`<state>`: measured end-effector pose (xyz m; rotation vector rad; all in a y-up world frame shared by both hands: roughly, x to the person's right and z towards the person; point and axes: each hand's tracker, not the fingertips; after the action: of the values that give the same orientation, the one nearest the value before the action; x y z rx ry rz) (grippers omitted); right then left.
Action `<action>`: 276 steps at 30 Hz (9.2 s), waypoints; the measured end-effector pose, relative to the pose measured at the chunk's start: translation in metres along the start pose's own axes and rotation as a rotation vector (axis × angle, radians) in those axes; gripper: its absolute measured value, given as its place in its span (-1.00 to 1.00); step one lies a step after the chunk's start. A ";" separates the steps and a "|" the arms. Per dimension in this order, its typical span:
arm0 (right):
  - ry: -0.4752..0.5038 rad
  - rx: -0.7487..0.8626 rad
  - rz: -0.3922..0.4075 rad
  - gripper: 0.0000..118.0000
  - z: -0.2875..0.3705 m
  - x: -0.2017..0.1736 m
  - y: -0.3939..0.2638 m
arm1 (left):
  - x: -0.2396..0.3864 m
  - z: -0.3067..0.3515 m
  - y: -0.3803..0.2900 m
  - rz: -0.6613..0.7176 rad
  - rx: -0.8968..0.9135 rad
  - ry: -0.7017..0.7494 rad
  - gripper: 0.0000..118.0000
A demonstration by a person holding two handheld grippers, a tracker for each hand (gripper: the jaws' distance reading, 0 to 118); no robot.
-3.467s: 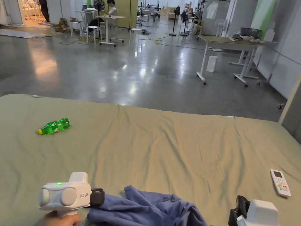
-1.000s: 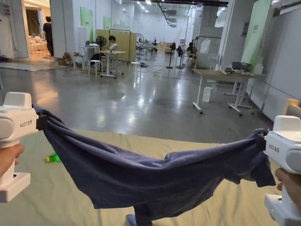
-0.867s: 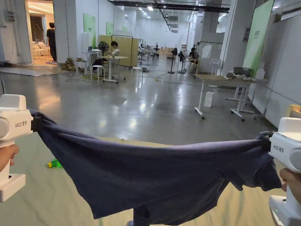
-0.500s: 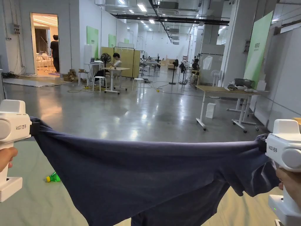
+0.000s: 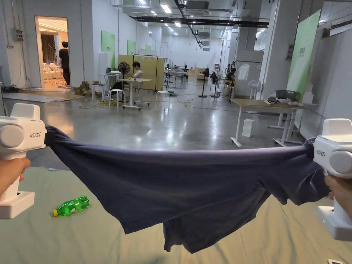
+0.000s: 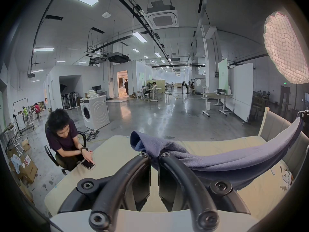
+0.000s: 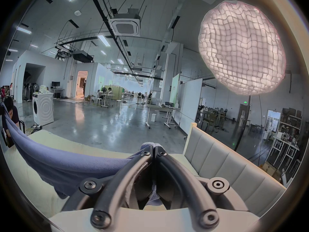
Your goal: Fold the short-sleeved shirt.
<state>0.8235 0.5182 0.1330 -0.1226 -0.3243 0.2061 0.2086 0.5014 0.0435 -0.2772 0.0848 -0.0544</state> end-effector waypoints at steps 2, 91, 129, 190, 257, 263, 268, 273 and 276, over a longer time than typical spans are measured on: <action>0.013 -0.035 0.009 -0.97 0.004 -0.002 -0.019 | 0.001 -0.001 -0.024 0.000 -0.031 -0.008 -0.86; 0.193 -0.127 -0.042 -1.00 0.213 -0.149 -0.281 | -0.042 0.103 -0.366 0.109 -0.613 -0.019 -0.43; 0.500 -0.726 0.180 0.25 -0.126 -0.255 -0.309 | -0.018 0.075 -0.415 0.035 -0.689 0.006 -0.89; 0.081 -0.004 -0.008 -0.94 0.041 0.002 0.013 | 0.069 0.049 0.015 -0.067 -0.014 -0.138 -0.89; 0.266 -0.503 0.120 -0.94 0.272 -0.016 -0.265 | 0.012 0.198 -0.319 -0.023 -0.465 -0.218 -0.89; 0.268 -0.688 0.112 -0.94 0.287 -0.008 -0.330 | 0.006 0.209 -0.376 -0.037 -0.612 -0.227 -0.89; 0.290 -0.790 0.141 -0.94 0.295 -0.022 -0.351 | 0.003 0.197 -0.414 -0.058 -0.723 -0.232 -0.89; 0.299 -0.877 0.176 -0.94 0.288 -0.031 -0.389 | 0.006 0.183 -0.445 -0.074 -0.819 -0.222 -0.89; 0.296 -0.931 0.186 -0.94 0.282 -0.031 -0.409 | 0.006 0.178 -0.452 -0.070 -0.810 -0.226 -0.89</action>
<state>0.7760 0.1387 0.4509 -1.0960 -0.0899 0.2040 0.2120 0.1152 0.3386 -1.0926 -0.1344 -0.0559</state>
